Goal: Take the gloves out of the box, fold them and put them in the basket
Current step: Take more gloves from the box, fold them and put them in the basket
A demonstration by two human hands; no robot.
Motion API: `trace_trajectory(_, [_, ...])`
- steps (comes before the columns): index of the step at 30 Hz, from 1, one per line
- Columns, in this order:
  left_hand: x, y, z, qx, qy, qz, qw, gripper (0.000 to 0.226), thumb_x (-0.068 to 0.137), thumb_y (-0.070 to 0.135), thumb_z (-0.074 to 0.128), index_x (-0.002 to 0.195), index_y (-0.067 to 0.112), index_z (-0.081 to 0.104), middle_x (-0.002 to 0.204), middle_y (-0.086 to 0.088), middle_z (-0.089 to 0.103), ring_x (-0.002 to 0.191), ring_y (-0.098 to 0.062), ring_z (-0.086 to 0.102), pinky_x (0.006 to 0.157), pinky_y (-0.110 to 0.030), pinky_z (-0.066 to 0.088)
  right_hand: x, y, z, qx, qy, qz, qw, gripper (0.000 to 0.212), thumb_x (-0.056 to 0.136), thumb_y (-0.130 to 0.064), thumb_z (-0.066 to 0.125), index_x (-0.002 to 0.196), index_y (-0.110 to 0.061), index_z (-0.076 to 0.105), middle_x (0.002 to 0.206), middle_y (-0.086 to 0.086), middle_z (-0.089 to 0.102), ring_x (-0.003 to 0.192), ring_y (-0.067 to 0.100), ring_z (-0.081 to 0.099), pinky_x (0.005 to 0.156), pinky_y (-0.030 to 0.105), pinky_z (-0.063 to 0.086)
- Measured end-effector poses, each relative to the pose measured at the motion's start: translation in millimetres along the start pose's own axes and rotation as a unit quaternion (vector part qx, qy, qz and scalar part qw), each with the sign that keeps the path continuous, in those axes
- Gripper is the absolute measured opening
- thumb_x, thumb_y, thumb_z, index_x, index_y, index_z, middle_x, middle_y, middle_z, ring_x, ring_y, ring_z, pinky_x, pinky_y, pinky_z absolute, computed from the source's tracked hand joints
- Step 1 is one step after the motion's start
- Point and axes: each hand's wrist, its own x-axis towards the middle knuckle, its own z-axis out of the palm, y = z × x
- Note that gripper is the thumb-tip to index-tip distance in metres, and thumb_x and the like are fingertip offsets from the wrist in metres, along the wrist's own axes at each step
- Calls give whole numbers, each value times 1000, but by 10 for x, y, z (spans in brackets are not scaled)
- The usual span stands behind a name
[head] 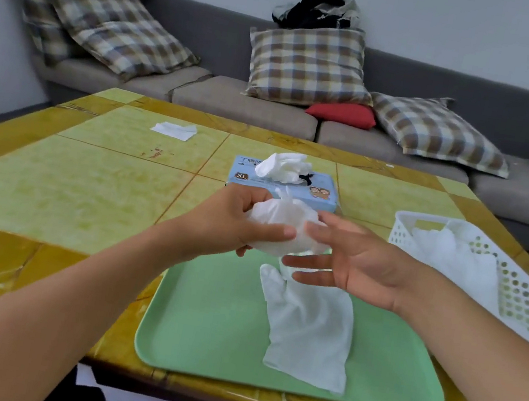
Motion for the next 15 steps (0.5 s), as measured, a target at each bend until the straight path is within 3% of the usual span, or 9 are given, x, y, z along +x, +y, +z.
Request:
trace_trajectory(3, [-38, 47, 199, -15, -46, -2, 999, 22, 83, 28, 80, 100, 16, 71, 73, 6, 69, 58, -9, 58, 48, -22, 47, -152, 127, -102, -53, 84, -52, 994, 34, 90, -12, 69, 124, -11, 67, 111, 6, 75, 91, 16, 72, 69, 26, 61])
trace_trajectory(5, [-38, 51, 282, -56, -48, -23, 997, 12, 87, 22, 75, 97, 17, 70, 71, 10, 69, 58, -7, 61, 50, -20, 48, -232, 182, -230, 6, 123, -73, 990, 22, 94, -8, 63, 114, -11, 72, 99, 6, 74, 73, 11, 67, 59, 22, 57])
trace_trajectory(7, [-1, 24, 319, -118, -33, -62, 991, 20, 85, 27, 72, 100, 14, 70, 75, 7, 70, 65, -9, 65, 55, -21, 51, -300, 203, -357, 63, 142, -82, 984, 17, 92, -10, 62, 99, -15, 76, 84, 4, 68, 59, 10, 58, 50, 19, 51])
trace_trajectory(9, [37, -33, 322, -150, -11, -101, 983, 24, 88, 28, 69, 106, 12, 70, 84, 3, 72, 72, -11, 68, 60, -24, 55, -360, 193, -425, 81, 136, -77, 984, 13, 89, -13, 64, 93, -15, 76, 77, 2, 63, 56, 11, 51, 45, 18, 46])
trace_trajectory(12, [87, -84, 357, -201, 10, -132, 971, 18, 94, 21, 65, 109, 12, 70, 94, 4, 74, 82, -8, 70, 69, -25, 60, -424, 131, -454, 96, 98, -82, 987, 25, 82, -17, 68, 106, -9, 68, 76, 1, 58, 57, 11, 49, 47, 17, 42])
trace_trajectory(15, [101, -60, 377, -301, 12, -151, 941, 29, 84, 22, 70, 109, 7, 69, 99, -2, 75, 87, -12, 72, 79, -28, 62, -389, 100, -441, 136, 81, -90, 983, 33, 82, -18, 68, 113, -9, 64, 74, 2, 54, 59, 11, 50, 50, 18, 46])
